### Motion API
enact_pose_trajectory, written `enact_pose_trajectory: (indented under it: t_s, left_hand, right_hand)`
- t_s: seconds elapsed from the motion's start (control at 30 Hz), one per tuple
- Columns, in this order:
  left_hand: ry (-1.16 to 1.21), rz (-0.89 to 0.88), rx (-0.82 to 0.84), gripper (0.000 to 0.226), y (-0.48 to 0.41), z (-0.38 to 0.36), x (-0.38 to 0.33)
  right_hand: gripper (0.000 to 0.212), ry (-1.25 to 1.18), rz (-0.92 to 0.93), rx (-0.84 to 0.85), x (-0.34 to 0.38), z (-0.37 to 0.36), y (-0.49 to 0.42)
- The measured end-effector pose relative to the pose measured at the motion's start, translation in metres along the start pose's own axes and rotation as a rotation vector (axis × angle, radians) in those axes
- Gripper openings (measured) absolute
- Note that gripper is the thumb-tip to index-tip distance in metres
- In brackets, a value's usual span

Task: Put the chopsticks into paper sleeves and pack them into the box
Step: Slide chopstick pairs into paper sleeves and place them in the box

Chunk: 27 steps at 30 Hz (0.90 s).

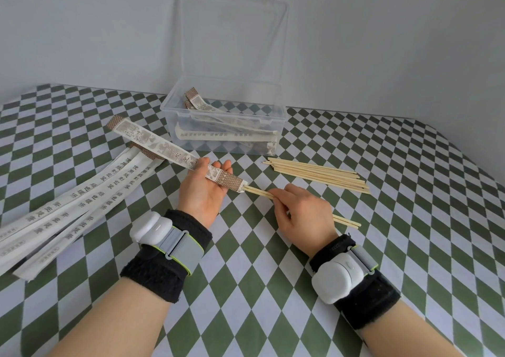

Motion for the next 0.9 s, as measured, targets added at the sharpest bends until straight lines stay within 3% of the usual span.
enact_pose_trajectory:
  t_s: [0.63, 0.77, 0.9]
  left_hand:
    - [-0.058, 0.007, 0.118, 0.005, 0.007, -0.014, 0.001]
    - [-0.294, 0.052, 0.185, 0.011, 0.008, -0.015, 0.009]
    - [-0.554, 0.019, 0.131, 0.013, 0.012, -0.014, 0.011]
  right_hand:
    - [0.038, 0.000, 0.063, -0.031, -0.001, -0.003, 0.000]
    - [0.034, -0.052, 0.019, -0.071, -0.003, 0.000, -0.001]
    - [0.025, -0.089, 0.031, -0.065, -0.001, -0.002, 0.000]
Point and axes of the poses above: each hand's wrist, its own y-axis away from the middle knuckle, its own z-axis out of the back of the hand, x = y × z, the point moved 4 cm from there along -y, towards the middle knuckle, and after that the axes turned 13 degrees about x, right-handed, at the moved point
